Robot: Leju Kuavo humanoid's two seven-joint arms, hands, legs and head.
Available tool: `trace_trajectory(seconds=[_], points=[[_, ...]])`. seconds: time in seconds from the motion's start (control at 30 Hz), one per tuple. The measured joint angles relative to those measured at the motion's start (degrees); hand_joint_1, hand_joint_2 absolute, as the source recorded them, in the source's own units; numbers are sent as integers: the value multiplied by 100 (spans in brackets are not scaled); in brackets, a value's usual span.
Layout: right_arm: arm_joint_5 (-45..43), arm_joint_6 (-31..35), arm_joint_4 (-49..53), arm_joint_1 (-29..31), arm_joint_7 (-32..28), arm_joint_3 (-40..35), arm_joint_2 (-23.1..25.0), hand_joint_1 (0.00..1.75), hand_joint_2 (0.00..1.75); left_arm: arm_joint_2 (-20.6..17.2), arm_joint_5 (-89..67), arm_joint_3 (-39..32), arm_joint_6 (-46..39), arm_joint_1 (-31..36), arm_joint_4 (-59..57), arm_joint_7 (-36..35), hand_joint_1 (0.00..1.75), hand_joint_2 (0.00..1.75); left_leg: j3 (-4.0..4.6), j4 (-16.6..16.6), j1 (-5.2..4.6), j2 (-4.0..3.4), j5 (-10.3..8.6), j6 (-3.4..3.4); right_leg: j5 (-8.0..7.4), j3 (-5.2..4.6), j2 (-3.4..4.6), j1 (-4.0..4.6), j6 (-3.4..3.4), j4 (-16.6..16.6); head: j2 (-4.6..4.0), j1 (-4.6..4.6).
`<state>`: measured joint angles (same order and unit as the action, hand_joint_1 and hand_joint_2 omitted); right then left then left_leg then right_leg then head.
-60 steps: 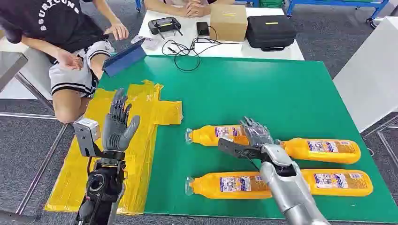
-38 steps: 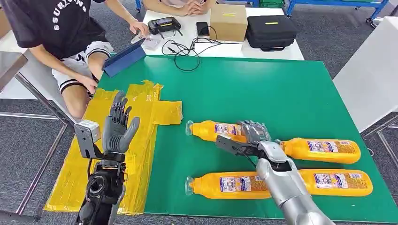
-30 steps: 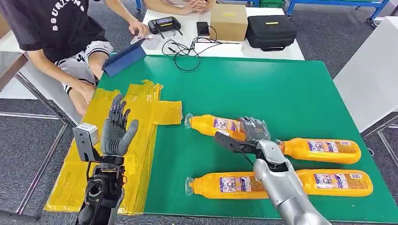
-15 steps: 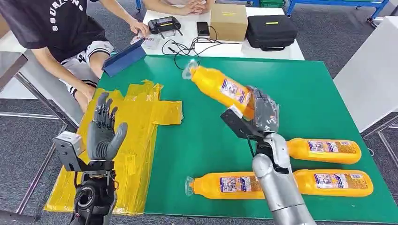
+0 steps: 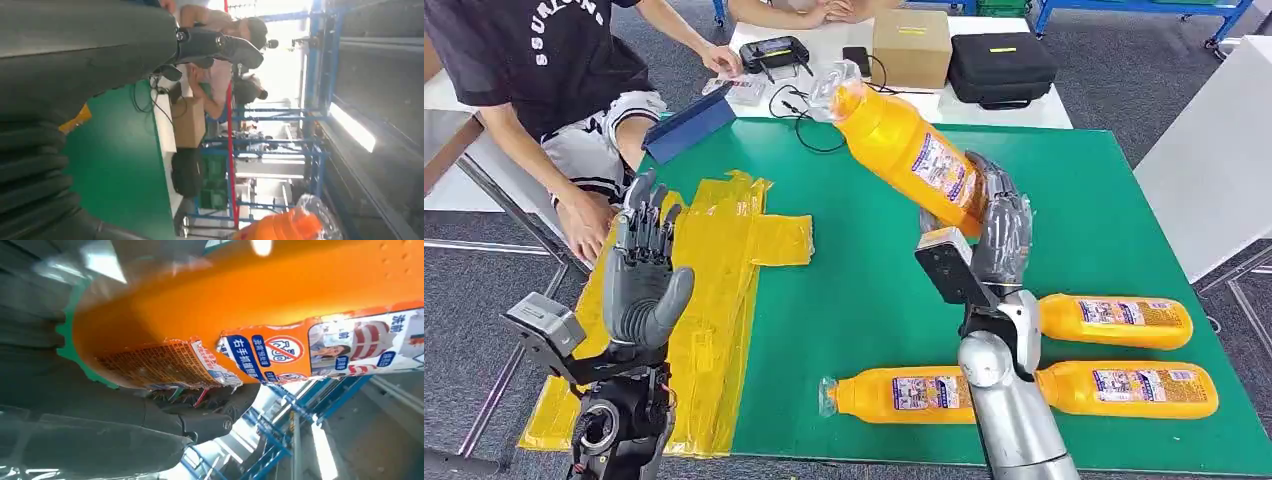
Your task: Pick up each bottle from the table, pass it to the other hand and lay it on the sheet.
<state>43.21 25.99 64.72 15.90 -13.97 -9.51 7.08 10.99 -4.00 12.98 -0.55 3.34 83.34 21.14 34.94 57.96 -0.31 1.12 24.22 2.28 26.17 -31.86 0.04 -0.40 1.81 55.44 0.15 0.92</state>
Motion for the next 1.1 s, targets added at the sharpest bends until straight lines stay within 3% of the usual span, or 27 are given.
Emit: trace_trajectory(seconds=[0.43, 0.77, 1.1], points=[[-107, -87, -360, 280, -146, -954, 277, 175, 175, -146, 306, 395, 96, 424, -271, 6, 0, 175, -1, 0, 1, -1, -1, -1, 0, -1, 0, 1, 0, 1, 0, 0], [24, -501, -877, 448, -315, -2105, 492, 175, 175, -232, 588, 478, 72, 699, -697, 105, 0, 175, 0, 0, 3, -4, -1, -1, 1, -2, 1, 1, 0, 2, 0, -2], [-63, -935, -1202, 682, -339, -2753, 538, 175, 175, -315, 719, 474, 68, 773, -977, 214, 0, 175, -2, 0, 1, -3, -1, -1, 1, -1, 1, 0, -1, 2, 0, 0]])
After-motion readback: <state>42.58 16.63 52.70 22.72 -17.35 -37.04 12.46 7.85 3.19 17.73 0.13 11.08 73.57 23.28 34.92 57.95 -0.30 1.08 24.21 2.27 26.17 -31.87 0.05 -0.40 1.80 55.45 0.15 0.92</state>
